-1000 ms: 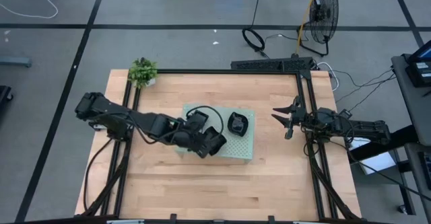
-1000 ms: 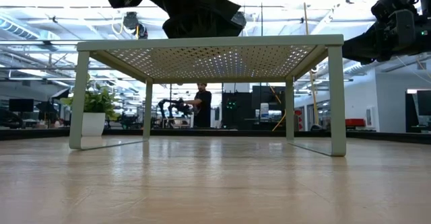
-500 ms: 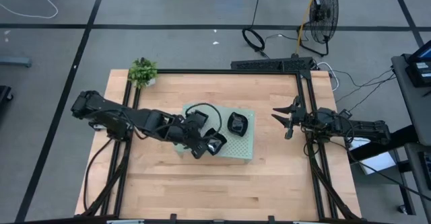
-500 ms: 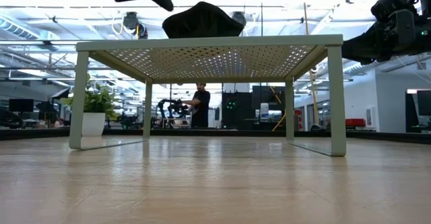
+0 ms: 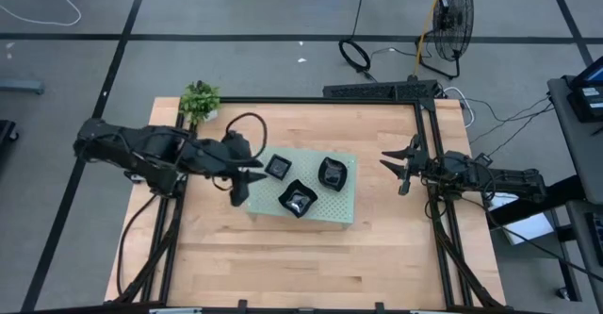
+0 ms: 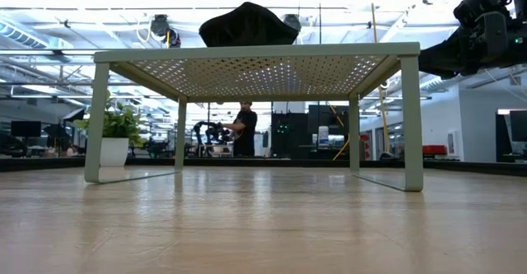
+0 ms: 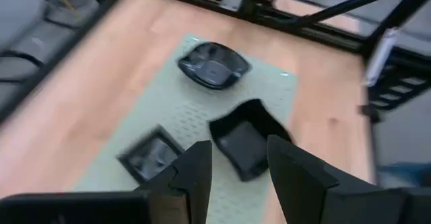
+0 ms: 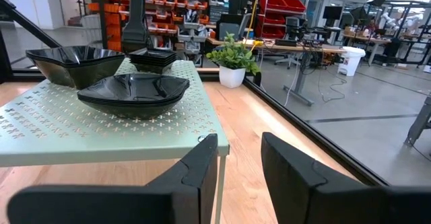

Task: Pick & Place Mini shaped plates
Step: Return to Home Position

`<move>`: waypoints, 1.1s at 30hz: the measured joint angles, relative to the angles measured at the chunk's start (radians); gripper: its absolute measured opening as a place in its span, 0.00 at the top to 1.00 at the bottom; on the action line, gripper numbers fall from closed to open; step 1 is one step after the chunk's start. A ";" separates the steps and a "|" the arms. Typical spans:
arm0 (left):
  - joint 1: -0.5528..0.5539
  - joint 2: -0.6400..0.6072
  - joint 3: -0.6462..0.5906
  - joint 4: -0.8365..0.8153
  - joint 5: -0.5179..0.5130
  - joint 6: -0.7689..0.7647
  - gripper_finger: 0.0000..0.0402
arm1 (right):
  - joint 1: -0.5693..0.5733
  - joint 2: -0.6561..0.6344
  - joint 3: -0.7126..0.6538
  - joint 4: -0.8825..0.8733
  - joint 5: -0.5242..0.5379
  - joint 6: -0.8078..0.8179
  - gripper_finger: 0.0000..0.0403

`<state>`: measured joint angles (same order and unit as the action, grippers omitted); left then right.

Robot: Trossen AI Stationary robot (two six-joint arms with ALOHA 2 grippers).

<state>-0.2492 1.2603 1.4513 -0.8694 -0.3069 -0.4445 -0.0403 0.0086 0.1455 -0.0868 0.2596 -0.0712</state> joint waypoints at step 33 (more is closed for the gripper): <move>0.150 -1.179 -1.431 1.013 0.145 0.331 0.64 | 0.000 0.000 0.000 0.000 0.000 0.000 0.75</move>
<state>-0.0991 0.0815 0.0200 0.1435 -0.1617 -0.1136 -0.0406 0.0090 0.1455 -0.0872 0.2598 -0.0713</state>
